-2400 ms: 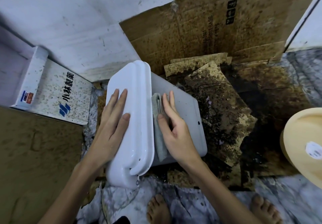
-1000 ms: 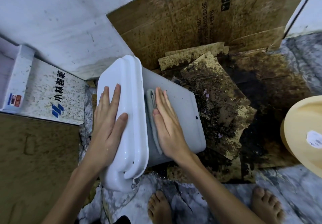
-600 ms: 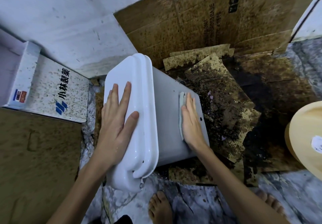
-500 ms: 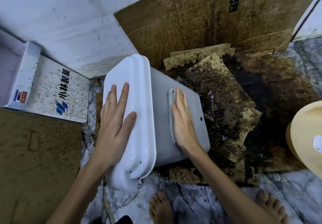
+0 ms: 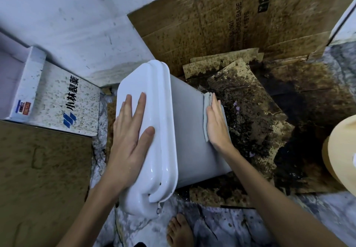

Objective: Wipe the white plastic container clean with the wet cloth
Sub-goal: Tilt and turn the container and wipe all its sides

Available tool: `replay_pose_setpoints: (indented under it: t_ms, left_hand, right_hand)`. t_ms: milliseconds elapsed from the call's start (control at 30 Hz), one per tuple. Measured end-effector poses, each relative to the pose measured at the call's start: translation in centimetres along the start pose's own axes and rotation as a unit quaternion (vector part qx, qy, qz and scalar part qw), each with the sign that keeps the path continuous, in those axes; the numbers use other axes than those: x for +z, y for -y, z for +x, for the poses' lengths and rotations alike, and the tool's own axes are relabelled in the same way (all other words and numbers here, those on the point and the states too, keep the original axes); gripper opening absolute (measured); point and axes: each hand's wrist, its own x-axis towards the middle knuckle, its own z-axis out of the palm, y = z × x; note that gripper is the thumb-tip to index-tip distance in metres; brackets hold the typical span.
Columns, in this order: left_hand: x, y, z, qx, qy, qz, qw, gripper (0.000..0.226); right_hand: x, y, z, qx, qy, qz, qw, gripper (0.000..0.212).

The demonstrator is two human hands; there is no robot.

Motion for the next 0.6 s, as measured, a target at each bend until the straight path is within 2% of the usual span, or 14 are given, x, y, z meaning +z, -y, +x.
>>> replay_pose_setpoints:
  t_ms: [133, 300, 433, 500, 600]
  left_hand:
    - [0.0, -0.3, 0.0, -0.002, -0.001, 0.001, 1.0, 0.067]
    - [0.0, 0.0, 0.1, -0.001, 0.003, 0.004, 1.0, 0.066]
    - [-0.3, 0.8, 0.1, -0.004, 0.002, -0.007, 1.0, 0.065]
    - [-0.4, 1.2, 0.0, -0.004, 0.001, -0.015, 1.0, 0.064]
    - [-0.4, 1.4, 0.0, -0.004, 0.003, -0.016, 1.0, 0.063]
  right_hand:
    - [0.5, 1.8, -0.4, -0.008, -0.002, 0.014, 1.0, 0.054]
    - [3.1, 7.7, -2.0, -0.164, 0.035, 0.037, 0.985, 0.058]
    - [3.8, 8.2, -1.7, -0.213, 0.046, 0.028, 0.976, 0.056]
    - [3.5, 6.7, -0.8, -0.208, 0.037, 0.004, 0.977, 0.056]
    - [2.3, 3.3, 1.6, -0.122, 0.012, -0.016, 0.992, 0.056]
